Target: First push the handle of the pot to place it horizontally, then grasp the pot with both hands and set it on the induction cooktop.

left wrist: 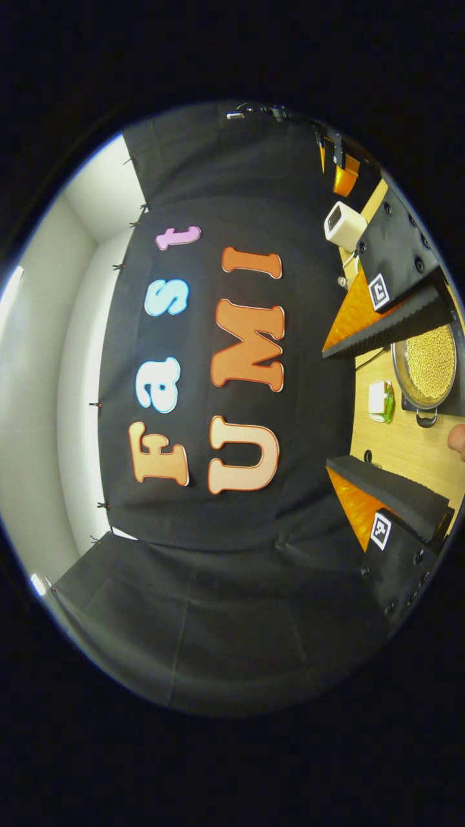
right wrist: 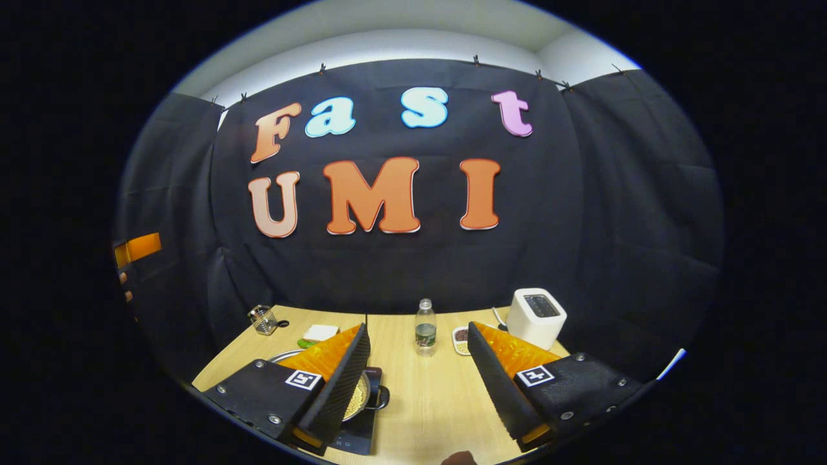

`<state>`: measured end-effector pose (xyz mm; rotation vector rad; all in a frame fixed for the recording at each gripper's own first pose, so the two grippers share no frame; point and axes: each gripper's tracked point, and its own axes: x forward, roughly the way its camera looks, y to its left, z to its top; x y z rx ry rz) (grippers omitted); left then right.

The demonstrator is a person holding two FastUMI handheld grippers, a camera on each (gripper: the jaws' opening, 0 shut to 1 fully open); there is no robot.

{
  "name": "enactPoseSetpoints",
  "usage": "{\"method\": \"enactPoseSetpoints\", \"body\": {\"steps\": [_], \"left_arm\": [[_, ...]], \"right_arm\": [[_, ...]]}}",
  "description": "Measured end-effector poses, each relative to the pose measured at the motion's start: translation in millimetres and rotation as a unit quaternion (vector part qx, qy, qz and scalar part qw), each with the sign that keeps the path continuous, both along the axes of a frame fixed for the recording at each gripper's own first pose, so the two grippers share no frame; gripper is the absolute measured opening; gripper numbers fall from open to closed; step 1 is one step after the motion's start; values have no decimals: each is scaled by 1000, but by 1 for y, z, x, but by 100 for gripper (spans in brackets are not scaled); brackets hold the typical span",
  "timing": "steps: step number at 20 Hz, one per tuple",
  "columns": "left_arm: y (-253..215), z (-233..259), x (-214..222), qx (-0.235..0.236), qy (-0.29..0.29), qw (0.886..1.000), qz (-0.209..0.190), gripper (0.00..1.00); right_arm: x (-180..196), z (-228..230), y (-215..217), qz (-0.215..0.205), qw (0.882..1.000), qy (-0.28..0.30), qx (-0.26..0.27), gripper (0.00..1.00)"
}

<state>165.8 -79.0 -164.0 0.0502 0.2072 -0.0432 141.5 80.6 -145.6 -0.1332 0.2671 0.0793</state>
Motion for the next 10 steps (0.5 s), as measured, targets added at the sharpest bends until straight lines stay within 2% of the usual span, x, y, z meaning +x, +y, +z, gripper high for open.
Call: {"method": "enactPoseSetpoints", "body": {"steps": [2,5,10], "left_arm": [[13,35,-11,-1,-24,1000,9,99],[34,75,-25,4,-64,997,36,99],[39,77,-46,8,-62,997,40,96]], "right_arm": [[-10,26,-10,-5,1000,-20,16,94],[-21,59,-29,-8,998,-57,14,94],[-36,81,-49,-17,996,-81,24,94]]}}
